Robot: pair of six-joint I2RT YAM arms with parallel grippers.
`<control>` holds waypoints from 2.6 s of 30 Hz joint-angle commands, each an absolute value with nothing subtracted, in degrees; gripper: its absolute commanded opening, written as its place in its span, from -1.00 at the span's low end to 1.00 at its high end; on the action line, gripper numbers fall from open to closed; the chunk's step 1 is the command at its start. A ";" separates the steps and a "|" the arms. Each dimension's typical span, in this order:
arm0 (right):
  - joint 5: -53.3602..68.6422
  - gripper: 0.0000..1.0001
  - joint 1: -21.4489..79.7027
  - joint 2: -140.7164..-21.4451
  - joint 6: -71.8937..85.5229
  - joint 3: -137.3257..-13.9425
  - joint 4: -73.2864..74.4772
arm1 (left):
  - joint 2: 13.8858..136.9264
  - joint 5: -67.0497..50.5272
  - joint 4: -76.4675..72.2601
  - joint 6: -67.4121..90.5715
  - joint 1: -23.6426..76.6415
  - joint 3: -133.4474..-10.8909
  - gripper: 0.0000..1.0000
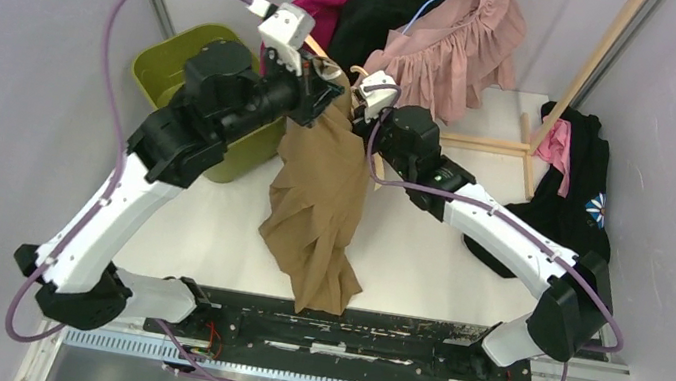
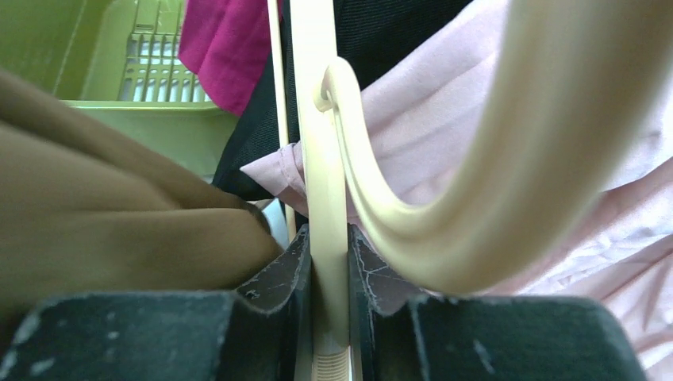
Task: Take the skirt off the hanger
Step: Remove the skirt from the hanger, then place the skirt in the bin.
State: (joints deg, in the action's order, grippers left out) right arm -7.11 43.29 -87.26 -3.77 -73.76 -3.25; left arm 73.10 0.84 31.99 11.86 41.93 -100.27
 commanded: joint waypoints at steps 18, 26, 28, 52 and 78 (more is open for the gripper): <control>-12.83 -0.99 38.99 -78.40 -6.69 -76.22 2.91 | 76.28 26.88 38.71 -2.46 42.43 -123.32 -0.94; -14.38 -0.99 39.03 -68.85 -8.15 -77.78 5.83 | 82.45 42.23 24.06 -15.89 42.36 -130.55 -0.94; -15.59 -0.99 39.01 -66.93 -8.68 -77.43 6.40 | 82.64 43.84 17.18 -20.53 42.36 -129.47 -0.94; -17.36 -0.99 38.98 -65.70 -13.01 -79.82 4.60 | 96.79 33.40 -7.82 -21.50 10.69 -138.36 -0.94; -16.78 -0.99 34.50 -72.25 -12.91 -81.77 3.91 | 108.94 20.14 -8.75 3.06 0.64 -132.38 -0.94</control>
State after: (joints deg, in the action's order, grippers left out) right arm -16.78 35.51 -72.49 -13.45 -78.52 6.98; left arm 111.81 21.30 -5.67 0.14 0.82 -138.23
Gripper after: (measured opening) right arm 0.207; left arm 0.138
